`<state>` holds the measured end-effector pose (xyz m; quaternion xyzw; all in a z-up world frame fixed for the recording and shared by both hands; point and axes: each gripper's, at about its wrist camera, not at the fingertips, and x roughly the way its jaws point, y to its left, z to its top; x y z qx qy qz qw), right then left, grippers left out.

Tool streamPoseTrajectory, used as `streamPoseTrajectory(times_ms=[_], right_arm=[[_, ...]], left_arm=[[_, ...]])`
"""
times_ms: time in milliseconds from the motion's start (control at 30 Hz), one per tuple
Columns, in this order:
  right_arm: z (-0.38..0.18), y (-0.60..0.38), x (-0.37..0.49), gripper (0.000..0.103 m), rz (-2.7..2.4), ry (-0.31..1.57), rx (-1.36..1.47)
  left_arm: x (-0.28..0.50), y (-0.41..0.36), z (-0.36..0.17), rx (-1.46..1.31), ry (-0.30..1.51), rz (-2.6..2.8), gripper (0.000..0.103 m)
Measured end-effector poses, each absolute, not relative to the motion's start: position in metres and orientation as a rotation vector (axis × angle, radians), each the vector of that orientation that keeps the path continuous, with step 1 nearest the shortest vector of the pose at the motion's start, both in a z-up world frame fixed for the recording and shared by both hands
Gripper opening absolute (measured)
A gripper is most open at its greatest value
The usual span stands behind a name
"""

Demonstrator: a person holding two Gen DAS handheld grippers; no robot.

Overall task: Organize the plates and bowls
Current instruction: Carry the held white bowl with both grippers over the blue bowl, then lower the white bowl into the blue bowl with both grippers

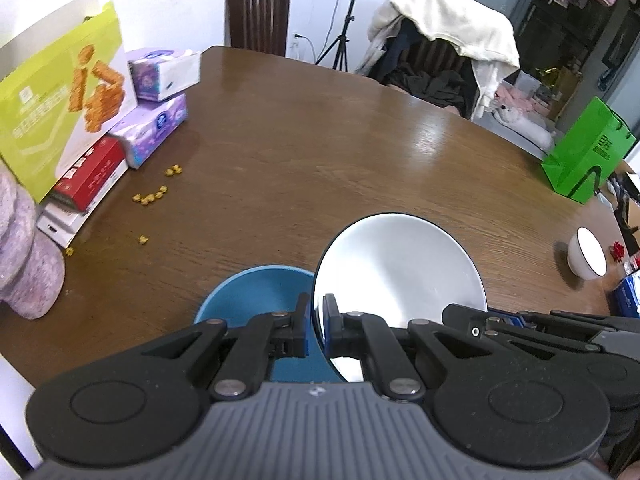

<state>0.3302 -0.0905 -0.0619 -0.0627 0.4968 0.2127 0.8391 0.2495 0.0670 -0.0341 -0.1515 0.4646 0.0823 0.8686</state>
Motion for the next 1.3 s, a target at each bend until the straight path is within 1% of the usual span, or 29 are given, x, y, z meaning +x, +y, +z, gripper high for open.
streamPoseTrajectory(times_ms=[600, 1300], right_arm=[[-0.086, -0.053, 0.330, 0.009, 0.498, 1.105, -0.179], [-0.124, -0.031, 0.331, 0.009, 0.510, 1.189, -0.213]], left_arm=[[0.243, 0.104, -0.061, -0.362, 1.020, 0.213, 0.006], [0.244, 0.123, -0.097, -0.389, 1.096, 0.232, 0.006]])
